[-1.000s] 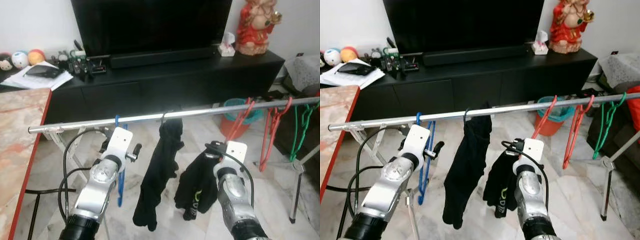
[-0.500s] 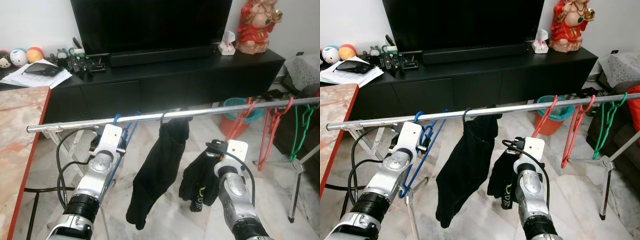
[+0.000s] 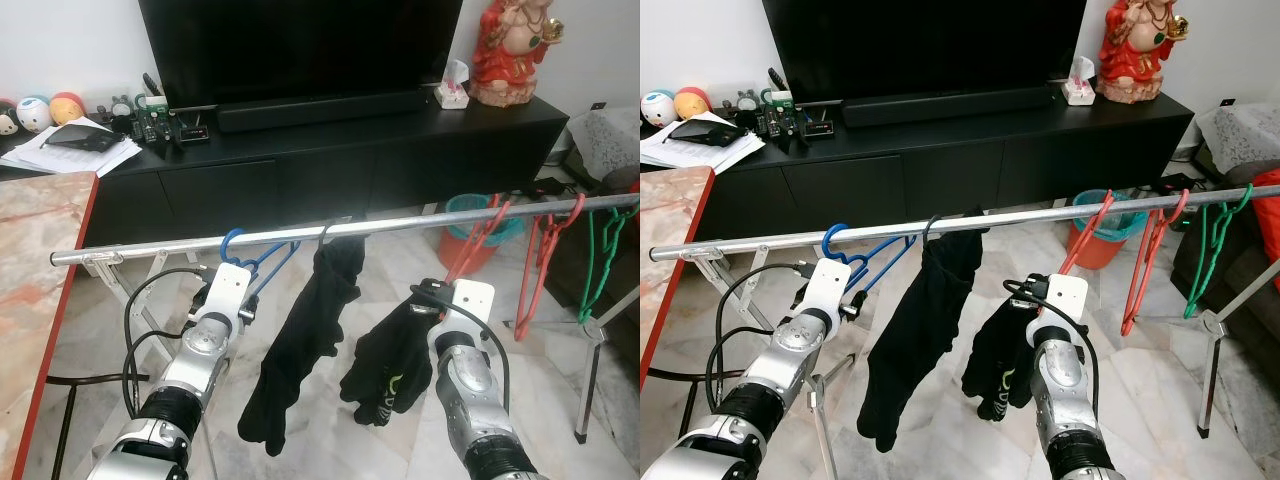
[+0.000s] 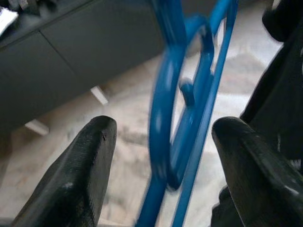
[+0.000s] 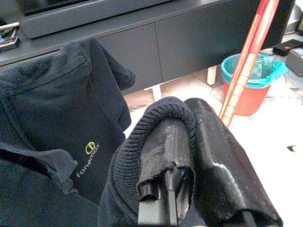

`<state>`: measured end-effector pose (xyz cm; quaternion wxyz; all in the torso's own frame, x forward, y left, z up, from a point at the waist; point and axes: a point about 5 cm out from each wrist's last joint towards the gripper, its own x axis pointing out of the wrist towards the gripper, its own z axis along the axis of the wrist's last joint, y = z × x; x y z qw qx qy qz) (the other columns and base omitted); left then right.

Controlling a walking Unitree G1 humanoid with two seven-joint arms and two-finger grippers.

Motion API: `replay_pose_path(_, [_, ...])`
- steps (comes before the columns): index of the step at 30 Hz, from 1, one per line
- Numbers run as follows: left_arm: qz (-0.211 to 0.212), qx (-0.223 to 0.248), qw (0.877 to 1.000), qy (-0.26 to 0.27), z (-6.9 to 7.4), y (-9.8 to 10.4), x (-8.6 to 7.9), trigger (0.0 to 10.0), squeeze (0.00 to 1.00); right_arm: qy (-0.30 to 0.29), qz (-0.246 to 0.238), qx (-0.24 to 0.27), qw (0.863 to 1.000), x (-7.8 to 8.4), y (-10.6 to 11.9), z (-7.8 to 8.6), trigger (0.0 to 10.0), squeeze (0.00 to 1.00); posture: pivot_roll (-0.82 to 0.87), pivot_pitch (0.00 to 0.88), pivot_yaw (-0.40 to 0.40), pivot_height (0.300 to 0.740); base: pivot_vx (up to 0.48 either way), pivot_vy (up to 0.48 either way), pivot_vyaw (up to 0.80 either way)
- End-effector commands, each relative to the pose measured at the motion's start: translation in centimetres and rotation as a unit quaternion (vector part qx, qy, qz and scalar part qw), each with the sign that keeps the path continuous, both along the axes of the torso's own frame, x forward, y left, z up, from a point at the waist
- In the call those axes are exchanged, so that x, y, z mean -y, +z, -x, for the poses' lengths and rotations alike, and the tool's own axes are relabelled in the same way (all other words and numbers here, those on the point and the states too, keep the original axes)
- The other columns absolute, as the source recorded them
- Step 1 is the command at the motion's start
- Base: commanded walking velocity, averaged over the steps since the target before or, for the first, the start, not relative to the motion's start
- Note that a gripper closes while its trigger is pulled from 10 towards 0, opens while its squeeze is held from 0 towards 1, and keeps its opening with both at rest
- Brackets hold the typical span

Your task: Hang hanger

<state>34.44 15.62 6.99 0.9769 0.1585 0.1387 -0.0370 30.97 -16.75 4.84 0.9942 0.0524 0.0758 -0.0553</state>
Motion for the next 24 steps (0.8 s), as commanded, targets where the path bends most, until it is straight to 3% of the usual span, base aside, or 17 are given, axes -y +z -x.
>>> replay_pose_path(1, [0.007,0.023,1.000,0.001,-0.5,0.8,0.1,0.0,0.00,0.007,0.004,0.018,1.000,-0.2,1.0,-0.6,10.0,0.00,-0.05,0.000,-0.023,0.740,0.000,0.000,0.00])
replay_pose_path(5, [0.013,0.039,0.999,-0.011,-0.7,1.4,0.4,0.0,0.00,0.009,0.004,0.017,1.000,-0.2,1.0,-0.6,10.0,0.00,-0.05,0.000,-0.025,0.740,0.000,0.000,0.00])
replay_pose_path(6, [0.013,0.039,0.999,-0.016,-0.8,1.4,0.6,2.8,0.00,0.010,0.004,0.017,1.000,-0.2,0.9,-0.6,10.0,0.00,-0.05,0.000,-0.025,0.740,0.000,0.000,0.00])
replay_pose_path(7, [0.014,0.040,0.999,-0.019,-0.8,1.4,0.7,2.8,0.00,0.010,0.003,0.017,1.000,-0.2,0.9,-0.6,10.0,0.00,-0.05,0.000,-0.025,0.740,0.000,0.000,0.00])
replay_pose_path(8, [0.014,0.040,0.999,-0.023,-0.8,1.5,0.8,6.5,0.00,0.010,0.003,0.017,1.000,-0.3,0.9,-0.5,10.0,0.00,-0.05,0.000,-0.025,0.740,0.000,0.000,0.00])
replay_pose_path(11, [0.011,0.032,0.999,-0.030,-0.8,1.2,1.1,5.8,0.00,0.010,0.003,0.016,1.000,-0.3,0.9,-0.6,10.0,0.00,-0.05,0.000,-0.024,0.740,0.000,0.000,0.00])
replay_pose_path(13, [0.007,0.026,0.999,-0.032,-0.7,0.8,1.2,0.0,0.00,0.009,0.002,0.017,1.000,-0.3,1.0,-0.6,10.0,0.00,-0.05,0.000,-0.023,0.740,0.000,0.000,0.00])
replay_pose_path(24, [0.008,0.033,0.999,-0.023,-0.7,0.9,0.9,0.0,0.00,0.011,0.002,0.016,1.000,-0.4,1.0,-0.6,10.0,0.00,-0.05,0.000,-0.027,0.740,0.000,0.000,0.00])
